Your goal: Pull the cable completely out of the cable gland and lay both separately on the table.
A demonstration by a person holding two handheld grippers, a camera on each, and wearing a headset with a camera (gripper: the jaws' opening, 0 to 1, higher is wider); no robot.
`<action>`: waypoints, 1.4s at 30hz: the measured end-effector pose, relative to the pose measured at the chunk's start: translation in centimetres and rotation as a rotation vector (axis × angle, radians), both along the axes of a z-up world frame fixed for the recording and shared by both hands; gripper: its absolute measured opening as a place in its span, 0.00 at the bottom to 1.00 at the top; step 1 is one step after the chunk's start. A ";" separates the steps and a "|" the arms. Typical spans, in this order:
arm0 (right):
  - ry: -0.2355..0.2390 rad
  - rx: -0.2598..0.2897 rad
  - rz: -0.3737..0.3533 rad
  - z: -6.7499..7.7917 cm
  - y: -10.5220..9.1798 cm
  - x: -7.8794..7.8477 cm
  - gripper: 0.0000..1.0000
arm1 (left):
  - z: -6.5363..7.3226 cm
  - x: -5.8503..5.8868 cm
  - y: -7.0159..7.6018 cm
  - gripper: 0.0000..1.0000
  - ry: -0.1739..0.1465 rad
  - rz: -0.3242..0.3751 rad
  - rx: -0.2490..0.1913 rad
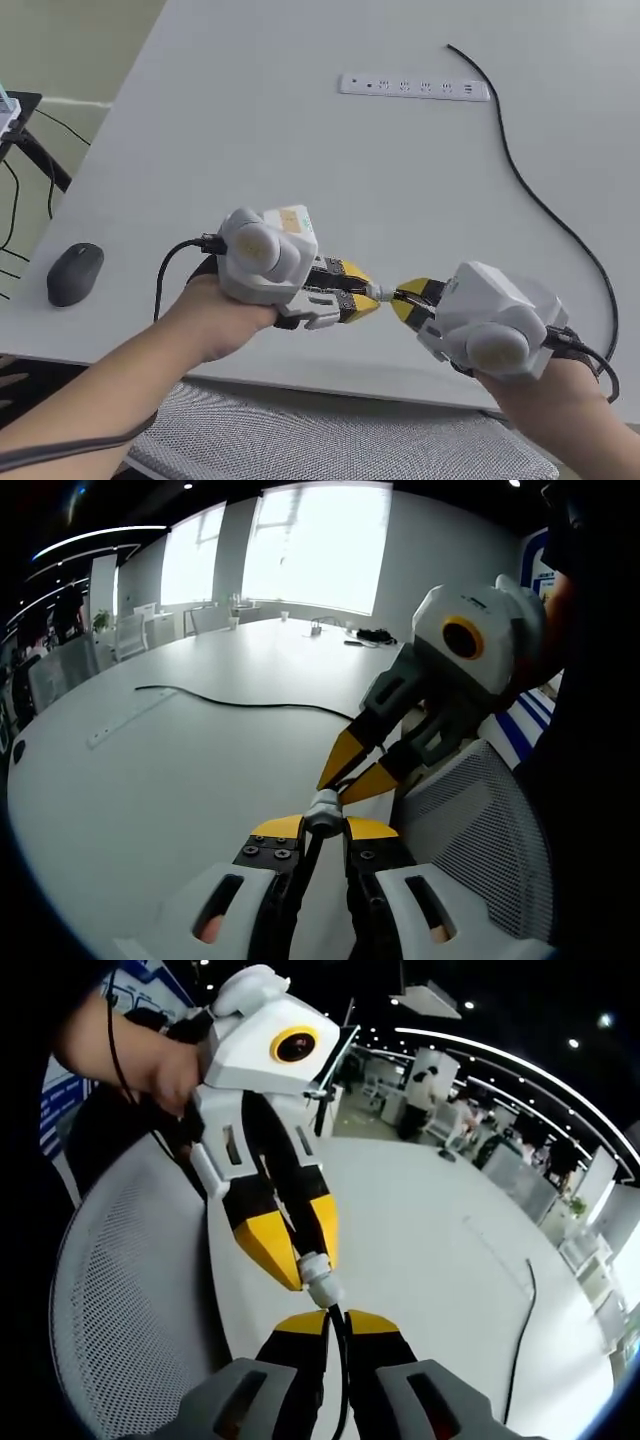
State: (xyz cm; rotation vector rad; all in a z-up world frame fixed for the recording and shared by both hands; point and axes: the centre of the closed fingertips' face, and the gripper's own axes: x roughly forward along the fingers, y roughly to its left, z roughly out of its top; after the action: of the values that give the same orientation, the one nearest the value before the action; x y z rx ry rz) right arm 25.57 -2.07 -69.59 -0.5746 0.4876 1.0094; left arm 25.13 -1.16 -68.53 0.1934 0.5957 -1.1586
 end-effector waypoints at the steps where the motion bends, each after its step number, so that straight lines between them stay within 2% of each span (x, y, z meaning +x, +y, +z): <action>1: 0.004 0.003 -0.004 0.0 -0.1 0.0 0.01 | 0.0 0.0 -0.1 0.15 -0.001 -0.001 0.001; 8: 0.014 0.015 -0.035 0.0 -0.6 0.5 0.01 | 0.1 0.3 -0.2 0.15 0.000 0.007 -0.007; 14: 0.043 0.026 -0.116 -0.6 -2.5 1.4 0.00 | 0.3 0.7 0.0 0.15 -0.007 0.022 -0.015; 22: 0.114 0.066 -0.222 -1.7 -4.5 2.3 0.00 | 0.5 0.8 0.1 0.15 -0.008 0.027 -0.022; 29: 0.169 0.093 -0.299 -2.8 -5.6 2.4 0.00 | 0.5 0.9 0.0 0.15 -0.009 0.030 -0.022; 38: 0.266 0.124 -0.456 -4.8 -7.9 2.8 0.00 | 0.7 0.9 0.1 0.15 -0.010 0.039 -0.030; 42: 0.292 0.132 -0.498 -5.5 -8.7 2.9 0.01 | 0.9 1.0 0.2 0.15 -0.012 0.044 -0.038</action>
State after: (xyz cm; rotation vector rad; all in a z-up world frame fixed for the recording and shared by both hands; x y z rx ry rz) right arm 28.44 -10.80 -75.07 -0.1684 0.7718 0.6409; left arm 26.13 -0.96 -67.64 0.1539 0.5644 -1.1242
